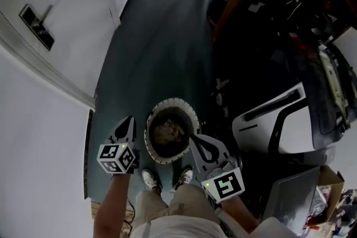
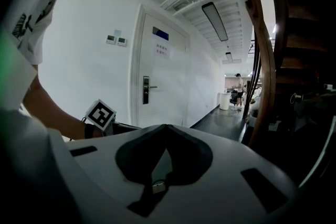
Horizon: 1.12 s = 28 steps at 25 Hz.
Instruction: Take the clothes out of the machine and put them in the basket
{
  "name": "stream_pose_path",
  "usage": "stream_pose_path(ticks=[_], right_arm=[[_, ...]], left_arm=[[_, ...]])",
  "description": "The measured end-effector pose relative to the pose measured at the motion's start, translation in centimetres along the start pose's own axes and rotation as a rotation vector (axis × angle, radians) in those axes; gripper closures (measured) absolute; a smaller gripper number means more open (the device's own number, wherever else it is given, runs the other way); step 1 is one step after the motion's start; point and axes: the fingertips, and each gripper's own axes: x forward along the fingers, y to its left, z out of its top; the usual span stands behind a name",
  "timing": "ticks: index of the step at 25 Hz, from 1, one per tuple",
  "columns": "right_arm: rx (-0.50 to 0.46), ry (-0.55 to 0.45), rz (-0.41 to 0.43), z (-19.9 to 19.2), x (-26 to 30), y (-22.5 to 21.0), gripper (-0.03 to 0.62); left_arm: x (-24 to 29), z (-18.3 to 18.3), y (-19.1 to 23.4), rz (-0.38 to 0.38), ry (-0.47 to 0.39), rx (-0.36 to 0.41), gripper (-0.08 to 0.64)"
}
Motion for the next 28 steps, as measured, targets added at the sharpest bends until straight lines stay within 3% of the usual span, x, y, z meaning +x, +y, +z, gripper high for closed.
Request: stream_pose_path(ticks=[6, 15, 23, 28], right_arm=[[-0.035, -0.059, -0.066, 4.7, -4.2, -2.2, 0.581], [-0.063, -0.122, -0.142, 8.1, -10.0, -5.1, 0.581], [-0.059, -0.181, -0.196, 10.2, -14.3, -7.1, 0.581], [-0.068, -0.174, -0.233, 10.2, -16.7, -8.3, 0.581]], left_arm=[[-5.2, 8.1, -3.2, -0.024, -0.156, 0.002, 0.546], [-12.6, 16.2, -8.3, -0.044, -0.342, -0.003, 0.546], [-19.6, 19.7, -8.4, 0.047, -0.470, -0.013, 0.546], [-22.6, 20.0, -9.8, 0.054, -0.506, -0.001, 0.546]])
